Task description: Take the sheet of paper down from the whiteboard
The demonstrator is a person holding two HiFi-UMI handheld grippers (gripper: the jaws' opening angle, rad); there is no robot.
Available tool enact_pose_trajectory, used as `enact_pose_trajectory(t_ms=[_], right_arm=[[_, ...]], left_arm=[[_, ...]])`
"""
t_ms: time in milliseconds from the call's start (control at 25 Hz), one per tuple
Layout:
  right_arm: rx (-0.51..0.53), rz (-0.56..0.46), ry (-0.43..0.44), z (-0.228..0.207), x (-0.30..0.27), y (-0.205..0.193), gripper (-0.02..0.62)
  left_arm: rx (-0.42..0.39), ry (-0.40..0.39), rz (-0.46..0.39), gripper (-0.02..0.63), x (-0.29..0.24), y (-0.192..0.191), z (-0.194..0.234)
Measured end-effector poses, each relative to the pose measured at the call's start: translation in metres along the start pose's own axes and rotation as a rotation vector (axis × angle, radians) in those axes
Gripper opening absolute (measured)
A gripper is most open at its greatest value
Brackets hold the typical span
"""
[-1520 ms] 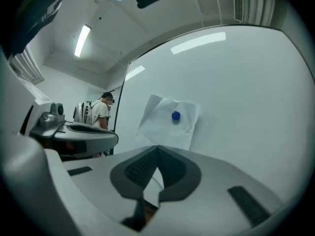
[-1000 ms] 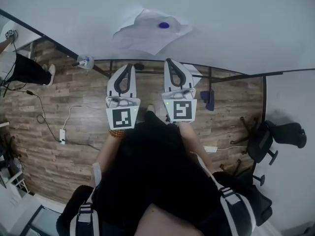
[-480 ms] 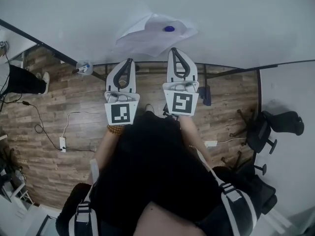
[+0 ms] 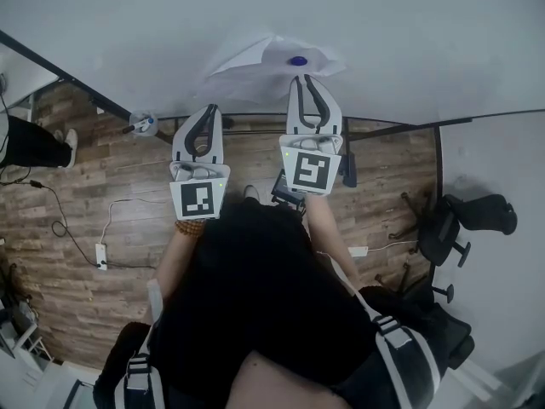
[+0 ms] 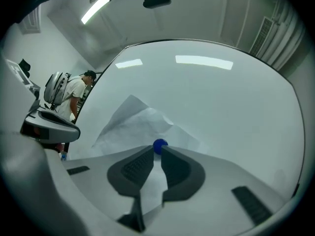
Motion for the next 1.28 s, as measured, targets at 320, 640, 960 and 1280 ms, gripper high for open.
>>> enact_pose_trajectory(t_ms=[320,640,960,1280], right_arm=[[0.03,0.007,-0.042,0.004,-0.016,0.003,0.083],[0.06,0.02,-0.071,0.001,-0.023,0.002,0.129],[0.057,0.032,-0.066,0.002,-0.028,0.002,0.132],[0.043,0.028,-0.073,0.002,-0.028,0.002,0.123]], left_arm=[[0.002,-0.003,0.006,0.017,-0.005,-0.005,0.012],[-0.004,-0.011,0.002,0.017,-0.009,-0.004,0.011],[-0.011,-0.014,0.008,0.017,-0.011,-0.004,0.012],[-0.03,-0.006,-0.005,0.018,-0.012,-0.001,0.013]])
Point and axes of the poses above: the fingertips, and each gripper's own axes: x backward along the fingers, z to its left, y out of its top, the point moved 8 cm from there along x, backward along the fingers, and after that the axes turned 7 degrees about -x, right-handed, at the moved point
